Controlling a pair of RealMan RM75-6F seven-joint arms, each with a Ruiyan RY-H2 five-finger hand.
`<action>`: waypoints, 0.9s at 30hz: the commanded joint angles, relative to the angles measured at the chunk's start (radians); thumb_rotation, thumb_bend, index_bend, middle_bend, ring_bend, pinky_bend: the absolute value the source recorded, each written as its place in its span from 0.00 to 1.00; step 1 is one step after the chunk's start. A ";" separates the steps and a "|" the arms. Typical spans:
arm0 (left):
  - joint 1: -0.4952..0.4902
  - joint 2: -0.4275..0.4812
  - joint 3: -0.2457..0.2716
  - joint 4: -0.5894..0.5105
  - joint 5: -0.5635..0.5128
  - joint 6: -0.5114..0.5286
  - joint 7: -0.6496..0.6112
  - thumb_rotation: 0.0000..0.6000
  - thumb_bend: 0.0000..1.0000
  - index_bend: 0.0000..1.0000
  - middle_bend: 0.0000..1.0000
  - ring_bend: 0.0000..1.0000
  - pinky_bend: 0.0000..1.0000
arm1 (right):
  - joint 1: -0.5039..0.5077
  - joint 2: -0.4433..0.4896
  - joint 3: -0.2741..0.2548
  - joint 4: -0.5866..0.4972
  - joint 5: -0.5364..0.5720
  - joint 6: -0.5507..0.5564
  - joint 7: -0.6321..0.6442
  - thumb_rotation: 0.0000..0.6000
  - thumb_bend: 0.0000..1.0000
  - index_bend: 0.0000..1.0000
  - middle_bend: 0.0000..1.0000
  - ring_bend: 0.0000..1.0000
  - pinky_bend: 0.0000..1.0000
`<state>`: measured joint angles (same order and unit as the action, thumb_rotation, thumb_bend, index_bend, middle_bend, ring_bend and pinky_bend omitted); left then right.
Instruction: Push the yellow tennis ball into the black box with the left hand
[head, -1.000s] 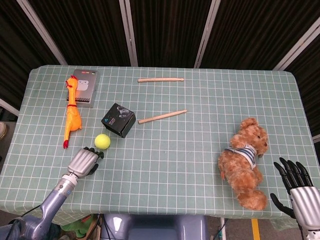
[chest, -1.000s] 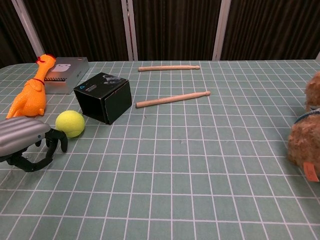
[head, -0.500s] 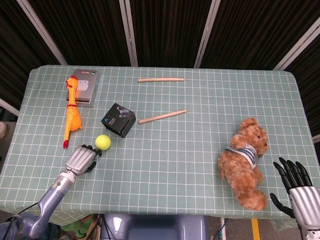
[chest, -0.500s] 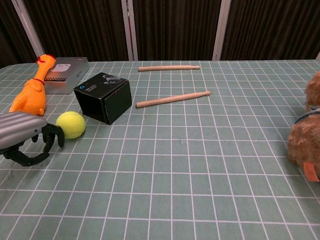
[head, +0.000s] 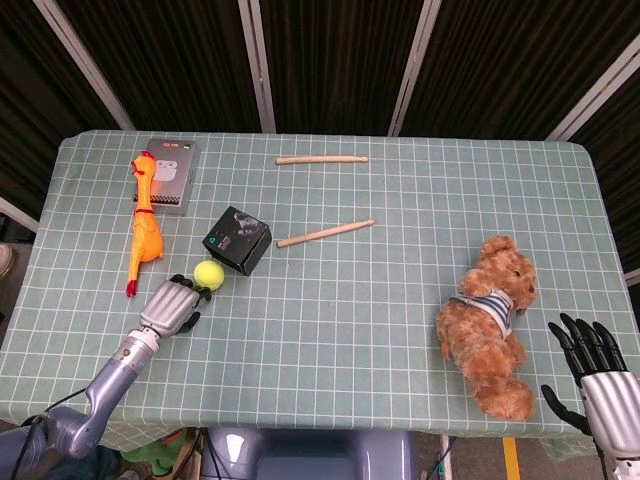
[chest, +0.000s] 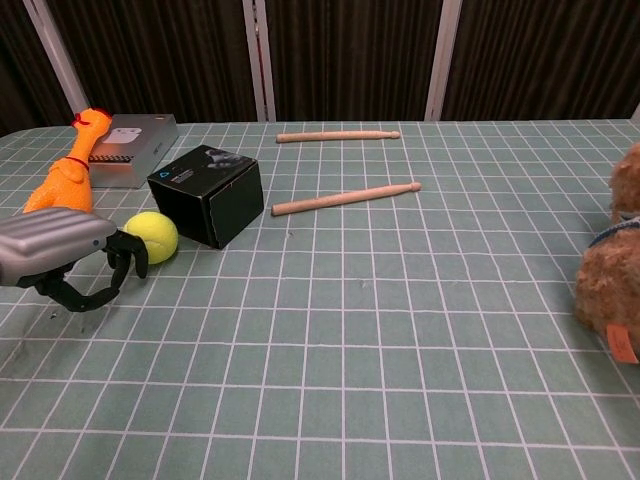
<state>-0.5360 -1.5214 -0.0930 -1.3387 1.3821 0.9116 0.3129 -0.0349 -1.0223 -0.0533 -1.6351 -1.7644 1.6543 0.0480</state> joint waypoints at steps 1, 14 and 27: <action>-0.016 -0.008 -0.004 0.010 -0.008 -0.014 0.013 1.00 0.44 0.37 0.48 0.33 0.24 | 0.000 0.001 0.000 -0.001 0.000 0.000 0.001 1.00 0.34 0.00 0.00 0.00 0.00; -0.067 -0.042 -0.022 0.057 -0.036 -0.036 0.038 1.00 0.44 0.37 0.41 0.26 0.16 | 0.004 0.006 0.004 -0.002 0.008 -0.006 0.009 1.00 0.34 0.00 0.00 0.00 0.00; -0.094 -0.061 -0.021 0.108 -0.063 -0.044 0.061 1.00 0.44 0.24 0.11 0.00 0.01 | 0.000 0.005 0.004 -0.007 0.014 -0.006 -0.002 1.00 0.34 0.00 0.00 0.00 0.00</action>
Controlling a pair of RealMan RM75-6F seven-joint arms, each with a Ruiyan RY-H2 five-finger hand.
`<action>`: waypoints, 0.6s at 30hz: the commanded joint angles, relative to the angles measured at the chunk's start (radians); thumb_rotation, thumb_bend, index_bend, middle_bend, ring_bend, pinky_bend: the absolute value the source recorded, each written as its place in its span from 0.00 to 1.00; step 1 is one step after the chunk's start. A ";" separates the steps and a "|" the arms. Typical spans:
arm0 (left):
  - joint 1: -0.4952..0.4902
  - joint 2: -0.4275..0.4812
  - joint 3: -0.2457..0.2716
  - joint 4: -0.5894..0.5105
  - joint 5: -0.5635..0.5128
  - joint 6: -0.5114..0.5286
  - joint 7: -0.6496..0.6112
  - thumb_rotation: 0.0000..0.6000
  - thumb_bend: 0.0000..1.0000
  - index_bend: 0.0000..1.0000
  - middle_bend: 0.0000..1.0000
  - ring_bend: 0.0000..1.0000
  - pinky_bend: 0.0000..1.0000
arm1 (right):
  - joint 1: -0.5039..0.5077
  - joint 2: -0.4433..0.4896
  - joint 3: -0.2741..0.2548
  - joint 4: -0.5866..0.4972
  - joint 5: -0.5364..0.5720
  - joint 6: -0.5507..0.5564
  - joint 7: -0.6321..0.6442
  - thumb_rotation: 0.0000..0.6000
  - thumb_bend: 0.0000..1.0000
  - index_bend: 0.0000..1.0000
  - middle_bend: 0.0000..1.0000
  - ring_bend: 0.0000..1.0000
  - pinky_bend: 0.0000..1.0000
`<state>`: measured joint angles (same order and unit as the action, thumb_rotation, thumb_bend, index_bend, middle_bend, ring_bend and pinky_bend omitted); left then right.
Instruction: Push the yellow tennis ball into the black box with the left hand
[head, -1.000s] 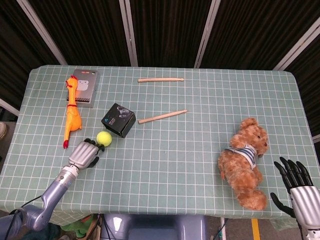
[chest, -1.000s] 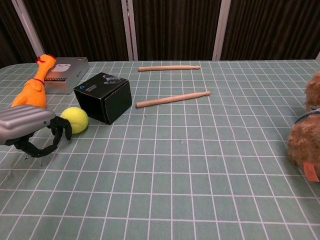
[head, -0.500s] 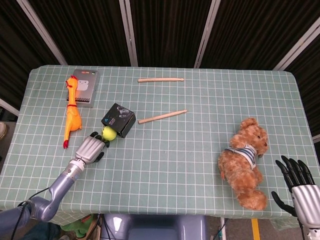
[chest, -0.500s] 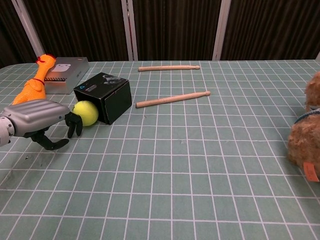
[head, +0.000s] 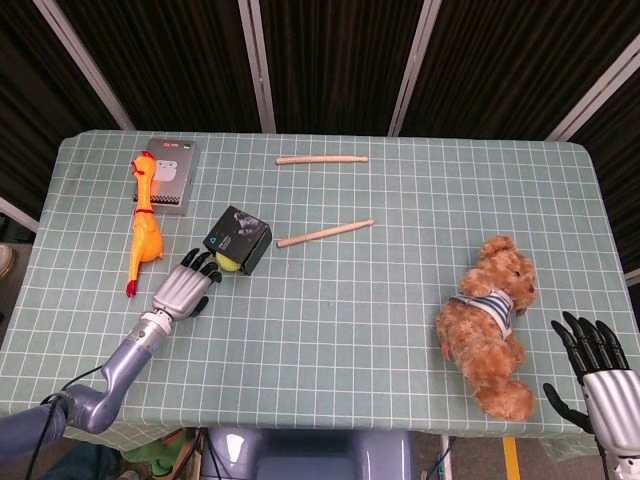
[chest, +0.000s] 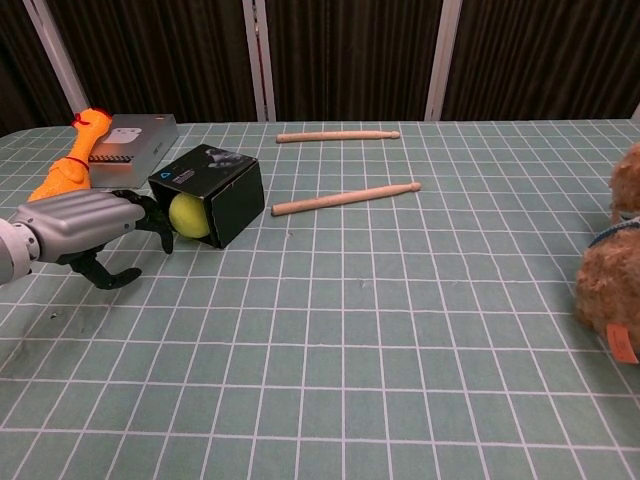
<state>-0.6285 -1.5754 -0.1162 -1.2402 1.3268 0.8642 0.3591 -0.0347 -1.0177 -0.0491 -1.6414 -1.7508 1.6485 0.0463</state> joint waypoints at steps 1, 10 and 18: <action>-0.002 -0.008 0.003 0.012 -0.010 0.004 0.020 1.00 0.44 0.22 0.09 0.00 0.00 | 0.000 0.000 0.000 0.000 0.000 0.000 -0.001 1.00 0.34 0.00 0.00 0.00 0.00; -0.002 -0.030 -0.003 0.026 -0.038 0.037 0.066 1.00 0.43 0.02 0.00 0.00 0.00 | 0.001 0.001 -0.001 0.000 -0.002 -0.004 0.002 1.00 0.34 0.00 0.00 0.00 0.00; 0.001 -0.048 -0.004 0.035 -0.040 0.076 0.081 1.00 0.40 0.00 0.00 0.00 0.00 | 0.005 0.005 0.000 -0.002 -0.002 -0.008 0.004 1.00 0.34 0.00 0.00 0.00 0.00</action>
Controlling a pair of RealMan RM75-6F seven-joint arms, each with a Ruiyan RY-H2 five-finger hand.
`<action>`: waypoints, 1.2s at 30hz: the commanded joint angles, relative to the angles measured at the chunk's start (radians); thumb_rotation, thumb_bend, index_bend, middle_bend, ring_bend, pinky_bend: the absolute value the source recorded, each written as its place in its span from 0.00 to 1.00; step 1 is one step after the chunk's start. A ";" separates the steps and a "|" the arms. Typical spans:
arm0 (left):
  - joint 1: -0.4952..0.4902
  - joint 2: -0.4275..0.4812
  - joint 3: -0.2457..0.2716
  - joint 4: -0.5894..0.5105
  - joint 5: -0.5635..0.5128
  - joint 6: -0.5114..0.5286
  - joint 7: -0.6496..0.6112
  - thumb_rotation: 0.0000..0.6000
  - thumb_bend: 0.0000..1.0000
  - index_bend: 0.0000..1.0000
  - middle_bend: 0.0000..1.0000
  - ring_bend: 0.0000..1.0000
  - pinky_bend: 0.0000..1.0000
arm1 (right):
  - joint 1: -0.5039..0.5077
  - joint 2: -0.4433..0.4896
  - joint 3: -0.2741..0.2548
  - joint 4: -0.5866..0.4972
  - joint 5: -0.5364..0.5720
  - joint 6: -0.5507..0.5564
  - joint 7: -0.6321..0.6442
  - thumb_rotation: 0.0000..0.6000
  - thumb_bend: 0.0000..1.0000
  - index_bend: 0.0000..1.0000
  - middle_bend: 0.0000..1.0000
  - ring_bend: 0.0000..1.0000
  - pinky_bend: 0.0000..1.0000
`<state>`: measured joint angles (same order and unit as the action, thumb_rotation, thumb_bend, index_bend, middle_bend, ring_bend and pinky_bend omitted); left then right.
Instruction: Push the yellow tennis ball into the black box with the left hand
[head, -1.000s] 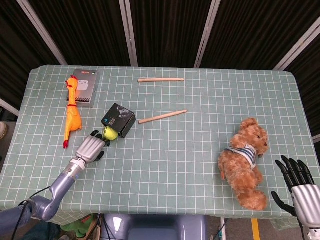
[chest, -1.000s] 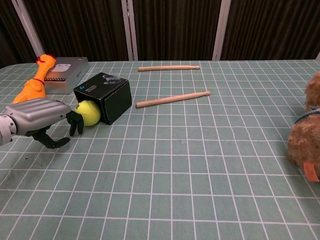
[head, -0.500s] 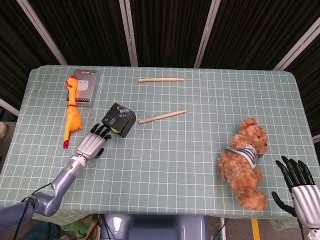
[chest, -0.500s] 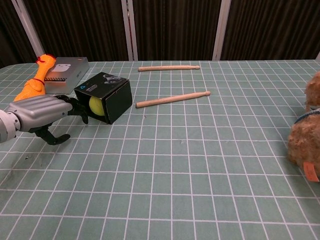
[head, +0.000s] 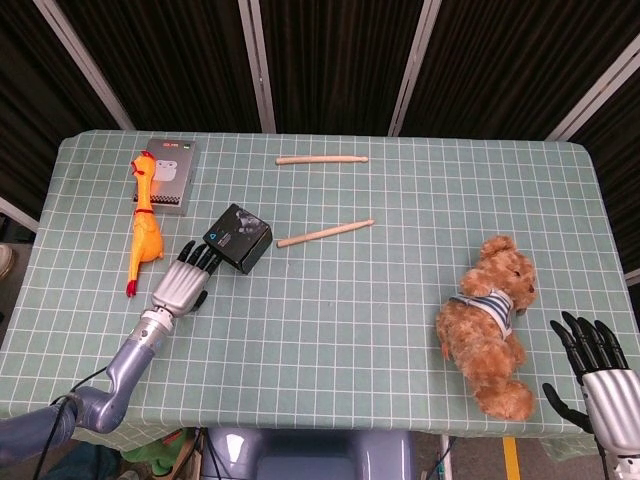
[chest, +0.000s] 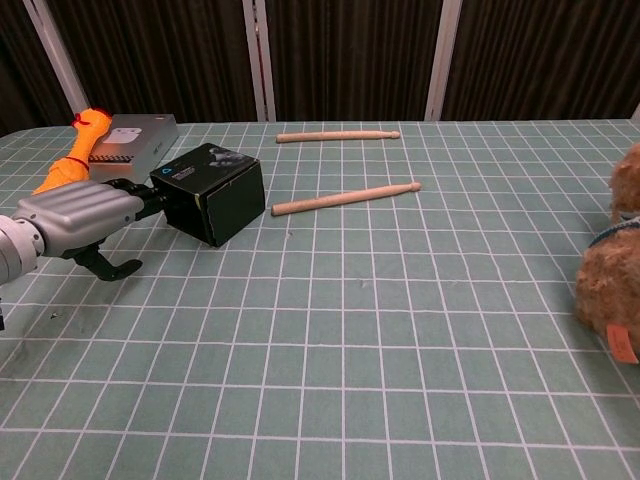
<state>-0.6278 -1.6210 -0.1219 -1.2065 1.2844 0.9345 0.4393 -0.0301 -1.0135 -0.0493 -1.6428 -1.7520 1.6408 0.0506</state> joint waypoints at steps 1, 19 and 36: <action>0.000 -0.002 0.002 0.002 0.004 0.009 0.000 1.00 0.40 0.00 0.00 0.00 0.00 | 0.001 0.000 0.000 -0.001 0.000 -0.001 -0.001 1.00 0.34 0.00 0.00 0.00 0.00; 0.153 0.266 0.135 -0.350 0.040 0.139 -0.007 1.00 0.13 0.00 0.00 0.00 0.00 | 0.001 -0.010 0.001 -0.006 0.003 -0.010 -0.032 1.00 0.34 0.00 0.00 0.00 0.00; 0.506 0.377 0.307 -0.394 0.412 0.734 -0.063 1.00 0.10 0.00 0.00 0.00 0.00 | -0.006 -0.023 -0.004 -0.005 -0.017 0.007 -0.042 1.00 0.34 0.00 0.00 0.00 0.00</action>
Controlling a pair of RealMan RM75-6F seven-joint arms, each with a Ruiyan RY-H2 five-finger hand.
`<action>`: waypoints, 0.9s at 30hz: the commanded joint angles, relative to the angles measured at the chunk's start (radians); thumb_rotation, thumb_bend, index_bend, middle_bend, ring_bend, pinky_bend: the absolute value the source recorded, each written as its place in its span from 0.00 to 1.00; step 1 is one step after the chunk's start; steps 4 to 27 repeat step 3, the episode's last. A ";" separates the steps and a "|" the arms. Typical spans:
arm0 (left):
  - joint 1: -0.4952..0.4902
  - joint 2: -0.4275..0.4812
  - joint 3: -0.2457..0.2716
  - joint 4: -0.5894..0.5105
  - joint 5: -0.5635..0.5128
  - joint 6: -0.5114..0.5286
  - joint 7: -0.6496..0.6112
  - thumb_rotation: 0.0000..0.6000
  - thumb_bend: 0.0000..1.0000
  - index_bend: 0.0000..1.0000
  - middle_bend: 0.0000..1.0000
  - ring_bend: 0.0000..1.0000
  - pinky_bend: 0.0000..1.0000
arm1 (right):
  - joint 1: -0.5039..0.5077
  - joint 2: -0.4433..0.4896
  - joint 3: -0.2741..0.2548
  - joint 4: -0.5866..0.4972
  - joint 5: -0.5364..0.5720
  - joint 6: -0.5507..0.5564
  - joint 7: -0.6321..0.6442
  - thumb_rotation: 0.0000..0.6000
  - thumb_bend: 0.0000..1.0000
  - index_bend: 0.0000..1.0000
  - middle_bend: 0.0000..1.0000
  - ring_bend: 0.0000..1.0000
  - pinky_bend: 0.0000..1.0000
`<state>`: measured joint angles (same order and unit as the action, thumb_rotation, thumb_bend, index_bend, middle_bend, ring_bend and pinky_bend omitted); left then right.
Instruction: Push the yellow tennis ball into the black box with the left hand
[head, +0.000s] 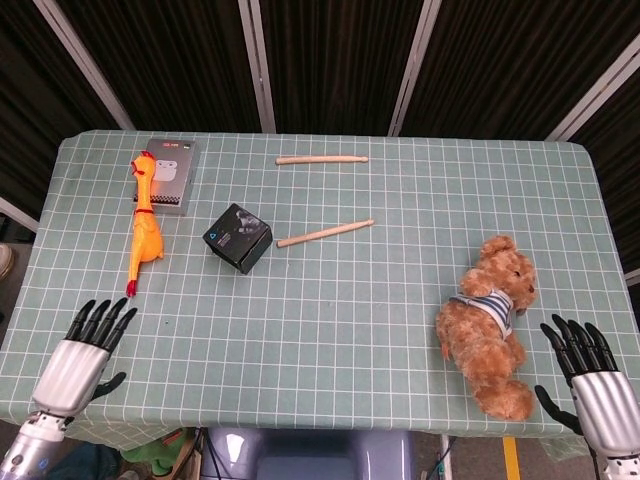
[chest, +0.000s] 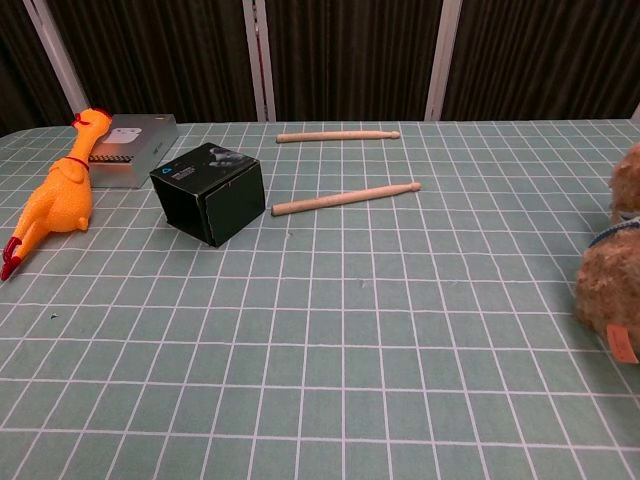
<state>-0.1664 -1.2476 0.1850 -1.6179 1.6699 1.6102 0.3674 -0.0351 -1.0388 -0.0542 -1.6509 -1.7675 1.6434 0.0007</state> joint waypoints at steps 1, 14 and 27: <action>0.050 0.001 -0.005 0.021 0.026 0.066 0.011 1.00 0.10 0.00 0.00 0.00 0.00 | -0.001 0.004 0.000 0.005 -0.001 0.006 0.012 1.00 0.34 0.00 0.00 0.00 0.00; 0.056 0.000 -0.011 0.025 0.027 0.071 0.007 1.00 0.10 0.00 0.00 0.00 0.00 | -0.001 0.006 0.001 0.007 0.000 0.007 0.019 1.00 0.34 0.00 0.00 0.00 0.00; 0.056 0.000 -0.011 0.025 0.027 0.071 0.007 1.00 0.10 0.00 0.00 0.00 0.00 | -0.001 0.006 0.001 0.007 0.000 0.007 0.019 1.00 0.34 0.00 0.00 0.00 0.00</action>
